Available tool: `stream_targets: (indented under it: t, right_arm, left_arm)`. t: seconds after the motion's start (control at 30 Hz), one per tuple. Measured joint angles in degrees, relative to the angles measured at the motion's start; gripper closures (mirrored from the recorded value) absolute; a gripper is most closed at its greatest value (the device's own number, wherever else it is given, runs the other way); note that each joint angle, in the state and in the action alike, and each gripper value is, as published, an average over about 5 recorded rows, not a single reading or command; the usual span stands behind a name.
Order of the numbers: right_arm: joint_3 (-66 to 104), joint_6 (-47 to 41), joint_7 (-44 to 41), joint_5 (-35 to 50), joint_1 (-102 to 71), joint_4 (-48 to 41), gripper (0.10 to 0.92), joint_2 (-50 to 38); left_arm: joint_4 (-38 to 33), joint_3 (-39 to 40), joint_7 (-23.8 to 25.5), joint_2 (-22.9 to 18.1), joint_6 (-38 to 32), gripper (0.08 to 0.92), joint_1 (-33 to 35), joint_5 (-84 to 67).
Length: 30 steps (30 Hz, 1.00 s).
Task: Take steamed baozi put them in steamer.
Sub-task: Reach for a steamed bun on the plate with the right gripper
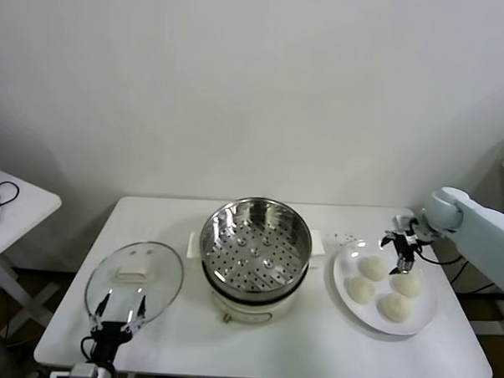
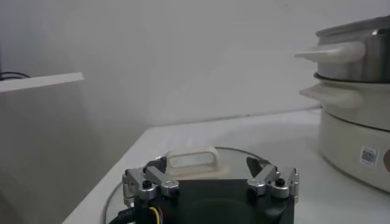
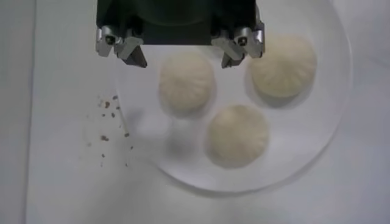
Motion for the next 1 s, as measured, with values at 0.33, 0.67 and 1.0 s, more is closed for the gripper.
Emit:
stream_targets:
  t: [0.33,0.67,1.0]
  right_arm:
    - [-1.61,0.50,-1.35,-0.52,0.31,-3.84,0.203,3.41]
    - [-1.69,0.47,-1.72,-1.23,-0.95,-5.85,0.203,5.30]
    - [-1.20,0.47,-1.72,-2.17,-1.81,-7.26,0.336,6.53]
  left_arm:
    - [0.83,-0.35,0.02,0.33,-0.38,0.177,-0.04,0.01]
    - [1.59,-0.37,0.09,0.60,-0.57,0.177,-0.06,0.11]
    - [2.39,-0.49,0.05,0.74,-0.71,0.177,-0.58,0.16]
